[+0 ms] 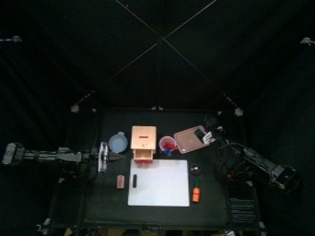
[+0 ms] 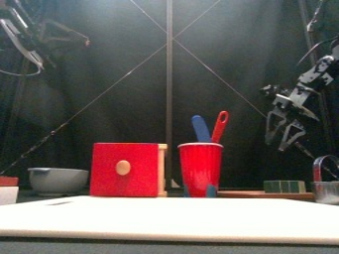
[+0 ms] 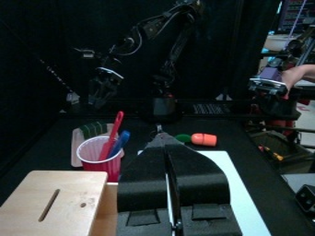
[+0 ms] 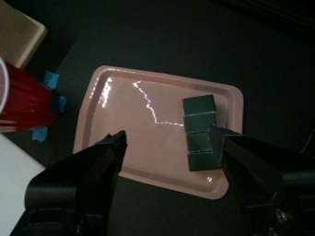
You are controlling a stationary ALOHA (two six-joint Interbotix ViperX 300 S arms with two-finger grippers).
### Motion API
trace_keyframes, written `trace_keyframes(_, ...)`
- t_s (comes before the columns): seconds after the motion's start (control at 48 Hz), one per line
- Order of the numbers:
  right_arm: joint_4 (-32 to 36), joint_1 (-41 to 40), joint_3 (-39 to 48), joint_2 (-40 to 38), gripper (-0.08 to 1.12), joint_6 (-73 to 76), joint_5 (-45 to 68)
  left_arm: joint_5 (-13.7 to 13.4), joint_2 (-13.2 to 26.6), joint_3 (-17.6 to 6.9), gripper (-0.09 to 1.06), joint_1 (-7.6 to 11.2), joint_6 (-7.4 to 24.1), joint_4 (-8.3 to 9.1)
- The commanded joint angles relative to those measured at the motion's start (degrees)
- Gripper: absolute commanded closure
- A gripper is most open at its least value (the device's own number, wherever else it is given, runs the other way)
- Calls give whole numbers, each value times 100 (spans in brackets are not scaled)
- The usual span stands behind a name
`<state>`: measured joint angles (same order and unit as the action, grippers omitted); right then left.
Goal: Place sushi on board then cut the sushi with the knife then place the pieces on the plate
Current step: Place the sushi on the board
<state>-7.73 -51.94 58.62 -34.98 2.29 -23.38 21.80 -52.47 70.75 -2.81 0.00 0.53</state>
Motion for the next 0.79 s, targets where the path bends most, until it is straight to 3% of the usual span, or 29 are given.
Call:
trace_keyframes(0.021,97,-97,-202,404,4,0,53,70,53,-88,83,18,9,9)
trace_keyframes(0.354,747,-281,-475,1582,4,-9,-264,114,53,-79,83,35,-18,-9)
trace_keyframes(0.792,1037,-360,-703,2355,4,-9,-237,114,53,-70,83,26,-18,-44)
